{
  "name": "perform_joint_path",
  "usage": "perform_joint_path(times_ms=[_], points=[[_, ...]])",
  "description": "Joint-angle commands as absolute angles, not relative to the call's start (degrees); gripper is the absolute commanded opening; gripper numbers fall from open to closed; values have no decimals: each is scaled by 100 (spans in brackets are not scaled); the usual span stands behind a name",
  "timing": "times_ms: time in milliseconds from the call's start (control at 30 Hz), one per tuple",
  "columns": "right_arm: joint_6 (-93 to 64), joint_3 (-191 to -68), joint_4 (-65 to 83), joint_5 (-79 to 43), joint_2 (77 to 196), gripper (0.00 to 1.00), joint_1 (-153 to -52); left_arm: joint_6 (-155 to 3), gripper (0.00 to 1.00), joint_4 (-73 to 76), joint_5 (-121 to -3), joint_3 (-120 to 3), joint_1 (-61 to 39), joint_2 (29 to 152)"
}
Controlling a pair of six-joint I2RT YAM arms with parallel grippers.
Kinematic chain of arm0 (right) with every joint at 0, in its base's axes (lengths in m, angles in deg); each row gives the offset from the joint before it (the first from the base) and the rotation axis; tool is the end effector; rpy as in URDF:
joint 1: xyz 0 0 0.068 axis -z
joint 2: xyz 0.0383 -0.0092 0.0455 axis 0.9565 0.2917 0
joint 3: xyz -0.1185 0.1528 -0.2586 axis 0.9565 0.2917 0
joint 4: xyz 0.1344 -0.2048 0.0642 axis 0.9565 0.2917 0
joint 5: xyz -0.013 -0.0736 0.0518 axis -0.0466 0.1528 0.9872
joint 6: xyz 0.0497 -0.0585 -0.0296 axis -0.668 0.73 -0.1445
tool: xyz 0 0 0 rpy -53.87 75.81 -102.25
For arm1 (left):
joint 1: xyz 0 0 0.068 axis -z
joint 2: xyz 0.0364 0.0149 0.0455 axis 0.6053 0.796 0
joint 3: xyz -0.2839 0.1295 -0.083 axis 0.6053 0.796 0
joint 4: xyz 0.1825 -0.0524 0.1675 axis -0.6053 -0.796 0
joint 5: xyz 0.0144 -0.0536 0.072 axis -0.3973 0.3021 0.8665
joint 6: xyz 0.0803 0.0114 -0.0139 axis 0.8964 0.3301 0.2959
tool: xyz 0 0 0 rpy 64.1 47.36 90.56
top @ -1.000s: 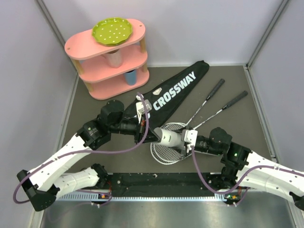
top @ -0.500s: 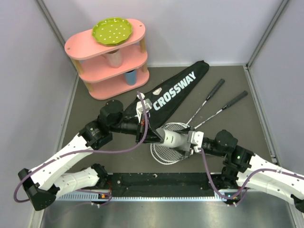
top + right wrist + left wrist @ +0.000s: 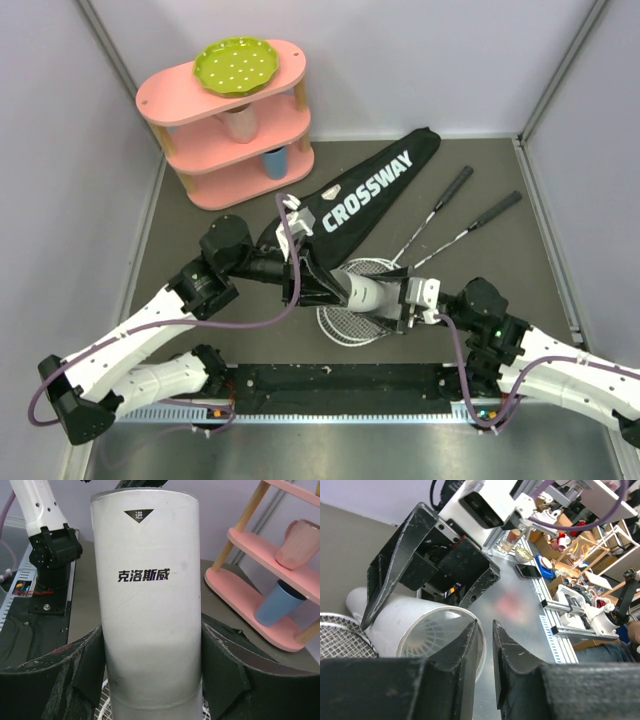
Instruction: Pack up the badminton gear
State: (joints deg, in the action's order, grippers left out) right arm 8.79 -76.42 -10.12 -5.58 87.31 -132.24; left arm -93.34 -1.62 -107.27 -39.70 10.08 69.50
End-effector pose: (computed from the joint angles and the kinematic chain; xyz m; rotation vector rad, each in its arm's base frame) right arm 0.0490 0.1293 0.3213 -1.1262 0.9743 0.8528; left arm 0.0855 -0.1780 0.4239 1.1027 1.5470 -1.7022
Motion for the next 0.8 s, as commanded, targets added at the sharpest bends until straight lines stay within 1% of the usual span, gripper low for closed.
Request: perform_joint_path(times_ms=[0, 267, 400, 500, 667, 767], points=[[269, -7706, -2786, -298, 8696, 7, -13290, -9493, 26, 597, -10770, -3603, 1100, 7046], [-126, -7468, -3806, -35, 8793, 7, -13290, -10099, 32, 1818, -11060, -3330, 1109, 7151], [-319, -7433, -4228, -87, 8863, 6, -13290, -10144, 33, 1864, -11060, -3304, 1100, 7300], [-434, -7381, -4571, -315, 8881, 4, -13281, -10144, 32, 1978, -10990, -3181, 1109, 7353], [-619, -7257, -5204, -746, 9056, 4, -13290, -10293, 32, 2435, -10832, -2979, 1188, 7494], [-716, -7275, -5388, -1105, 9179, 5, -13290, -9987, 32, 2252, -10402, -3048, 1433, 7485]])
